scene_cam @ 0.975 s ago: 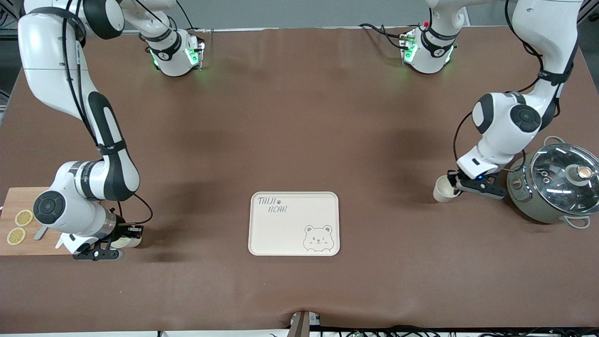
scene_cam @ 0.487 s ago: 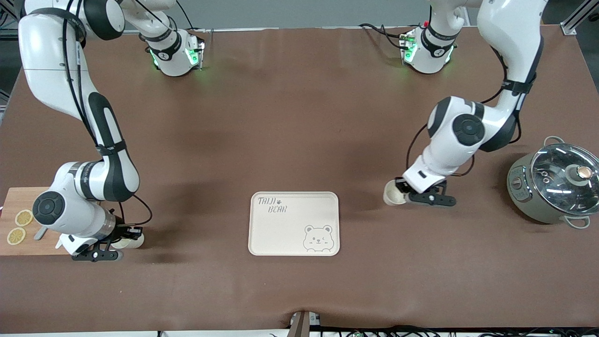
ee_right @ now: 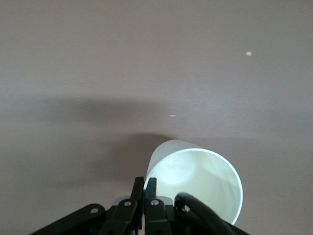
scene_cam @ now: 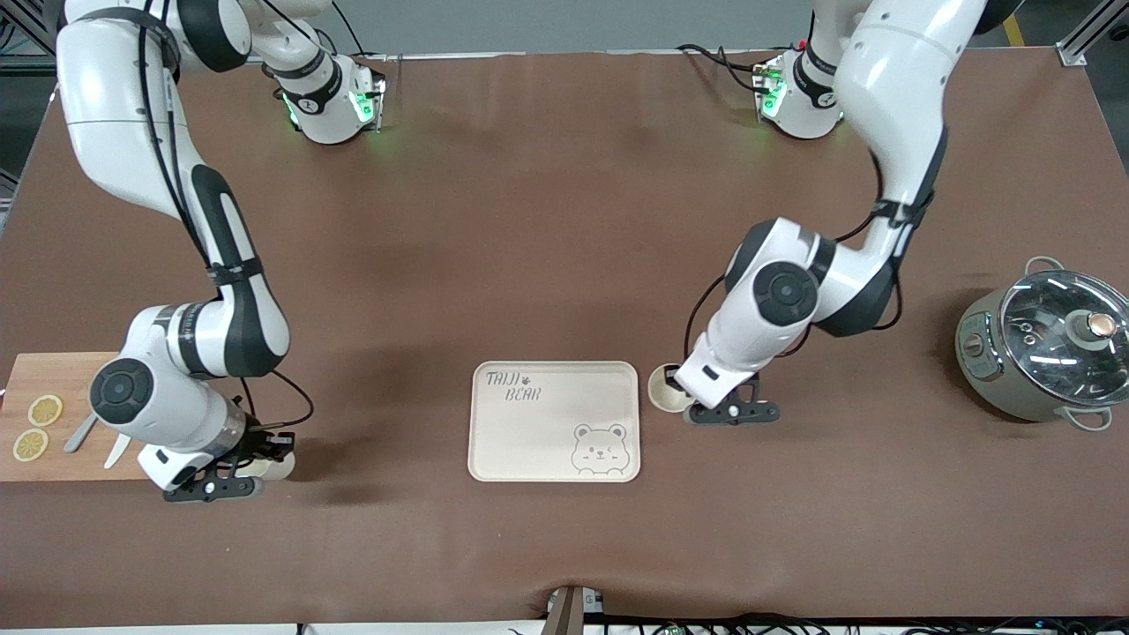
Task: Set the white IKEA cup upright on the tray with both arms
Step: 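Carry the cup with the left gripper toward the tray while the right gripper lifts, then lower both cups upright onto the tray and open both grippers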
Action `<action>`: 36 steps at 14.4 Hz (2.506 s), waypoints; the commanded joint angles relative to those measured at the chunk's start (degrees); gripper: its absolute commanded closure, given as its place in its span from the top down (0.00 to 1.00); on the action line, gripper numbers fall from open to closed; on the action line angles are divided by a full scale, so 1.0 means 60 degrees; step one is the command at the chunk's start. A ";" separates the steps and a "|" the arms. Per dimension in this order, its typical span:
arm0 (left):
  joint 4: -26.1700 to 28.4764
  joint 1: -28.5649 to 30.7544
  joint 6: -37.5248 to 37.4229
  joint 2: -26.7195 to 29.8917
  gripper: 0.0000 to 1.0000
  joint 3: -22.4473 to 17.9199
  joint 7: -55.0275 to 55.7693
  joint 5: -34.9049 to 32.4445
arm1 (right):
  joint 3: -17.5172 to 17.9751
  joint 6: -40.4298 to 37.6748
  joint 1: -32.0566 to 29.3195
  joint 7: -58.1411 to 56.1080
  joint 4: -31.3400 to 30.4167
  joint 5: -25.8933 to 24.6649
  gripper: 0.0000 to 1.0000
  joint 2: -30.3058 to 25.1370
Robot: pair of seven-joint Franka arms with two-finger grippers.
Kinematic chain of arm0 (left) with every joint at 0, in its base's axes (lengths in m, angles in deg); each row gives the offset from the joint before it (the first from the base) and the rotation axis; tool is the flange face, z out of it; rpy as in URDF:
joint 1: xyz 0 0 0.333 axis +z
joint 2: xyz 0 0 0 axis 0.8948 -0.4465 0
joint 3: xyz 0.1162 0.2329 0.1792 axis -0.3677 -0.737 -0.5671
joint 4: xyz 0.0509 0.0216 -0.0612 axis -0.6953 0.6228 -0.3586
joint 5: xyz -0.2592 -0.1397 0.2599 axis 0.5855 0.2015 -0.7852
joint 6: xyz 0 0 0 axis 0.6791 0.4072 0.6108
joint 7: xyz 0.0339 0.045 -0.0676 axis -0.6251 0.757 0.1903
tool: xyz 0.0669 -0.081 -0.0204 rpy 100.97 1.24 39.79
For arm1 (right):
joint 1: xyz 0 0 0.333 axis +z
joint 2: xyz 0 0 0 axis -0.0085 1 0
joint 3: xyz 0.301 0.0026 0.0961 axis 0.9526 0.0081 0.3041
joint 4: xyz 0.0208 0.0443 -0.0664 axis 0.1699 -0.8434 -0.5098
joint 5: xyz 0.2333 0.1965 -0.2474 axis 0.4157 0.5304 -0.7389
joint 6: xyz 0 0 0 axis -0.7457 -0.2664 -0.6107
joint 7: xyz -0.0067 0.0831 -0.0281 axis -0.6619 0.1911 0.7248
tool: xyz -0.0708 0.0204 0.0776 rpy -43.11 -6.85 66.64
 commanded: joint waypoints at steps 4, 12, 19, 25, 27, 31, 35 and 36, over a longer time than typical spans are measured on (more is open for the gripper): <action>-0.1522 -0.1623 0.0038 -0.1503 0.00 -0.0888 0.1696 -0.0781 | 0.0033 -0.0371 0.0889 0.0597 0.0440 0.0564 0.00 -0.0007; -0.1611 -0.2680 0.0038 -0.1460 0.00 -0.1477 0.2473 -0.0736 | 0.0004 -0.0356 0.2500 0.3292 0.1142 0.0655 0.00 0.0139; -0.1670 -0.2769 0.0038 -0.1474 0.00 -0.1477 0.2665 -0.0751 | -0.0025 -0.0473 0.3702 0.5051 0.2299 0.0611 0.00 0.1046; -0.1611 -0.2754 0.0038 -0.1621 0.17 -0.1477 0.2606 -0.0780 | -0.0025 -0.0488 0.4259 0.5316 0.2505 0.0596 0.00 0.1516; -0.1582 -0.2798 0.0038 -0.1606 1.00 -0.1477 0.2591 -0.0998 | -0.0040 -0.0488 0.4376 0.5375 0.2491 0.0567 0.00 0.1633; -0.1626 -0.2580 -0.0486 -0.0877 1.00 -0.1448 0.2606 -0.0957 | -0.0040 -0.0459 0.4391 0.5448 0.2491 0.0538 0.36 0.1722; -0.1670 -0.1833 -0.2229 0.0411 1.00 -0.1330 0.1659 -0.0578 | -0.0069 -0.0488 0.4391 0.5507 0.2491 0.0523 0.81 0.1649; -0.1670 -0.1599 -0.2667 0.0676 1.00 -0.1345 0.1030 -0.0227 | -0.0084 -0.0502 0.4348 0.5492 0.2505 0.0538 0.96 0.1605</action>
